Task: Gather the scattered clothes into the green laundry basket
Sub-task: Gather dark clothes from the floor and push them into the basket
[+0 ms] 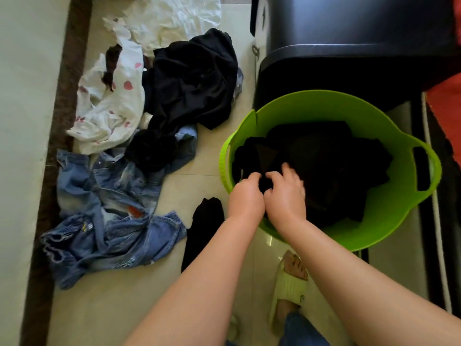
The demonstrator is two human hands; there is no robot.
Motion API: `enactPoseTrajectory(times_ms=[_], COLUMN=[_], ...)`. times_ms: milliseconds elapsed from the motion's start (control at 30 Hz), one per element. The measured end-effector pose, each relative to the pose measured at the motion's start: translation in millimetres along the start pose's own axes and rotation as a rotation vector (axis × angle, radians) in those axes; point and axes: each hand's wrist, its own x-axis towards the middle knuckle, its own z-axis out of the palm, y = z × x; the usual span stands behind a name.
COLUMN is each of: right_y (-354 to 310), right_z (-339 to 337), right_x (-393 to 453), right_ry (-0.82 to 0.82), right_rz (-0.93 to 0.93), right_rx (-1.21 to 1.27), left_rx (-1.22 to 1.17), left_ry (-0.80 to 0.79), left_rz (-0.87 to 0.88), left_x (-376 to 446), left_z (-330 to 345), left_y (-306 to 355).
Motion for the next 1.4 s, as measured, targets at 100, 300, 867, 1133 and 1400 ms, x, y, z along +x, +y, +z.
enactPoseTrajectory(times_ms=[100,300,867,1133,1400], right_y=[-33.9,-92.4,-15.4,-43.3,-80.5], right_z=[5.9,56.1,301.7,341.1,268.5], right_x=[-14.8,-51.3,-36.2,-26.4,-66.2], right_ry=[0.078,0.076,-0.598,-0.55,-0.726], right_rz=[-0.074,-0.381,0.161,0.442,0.732], right_rx=[0.25,0.28,0.038,0.556,1.419], left_rx=[-0.13,-0.129,-0.341,-0.453,-0.719], left_ry=[0.089,0.091,-0.194,-0.273,-0.191], left_rz=[0.035,-0.075,-0.555,-0.58,-0.671], left_x=[-14.1,-28.2,-26.5,-14.8,-31.8], left_z=[-31.4,-70.1,53.5,73.0,20.3], left_y=[-21.1,-122.1,-390.7,-414.3,-378.9])
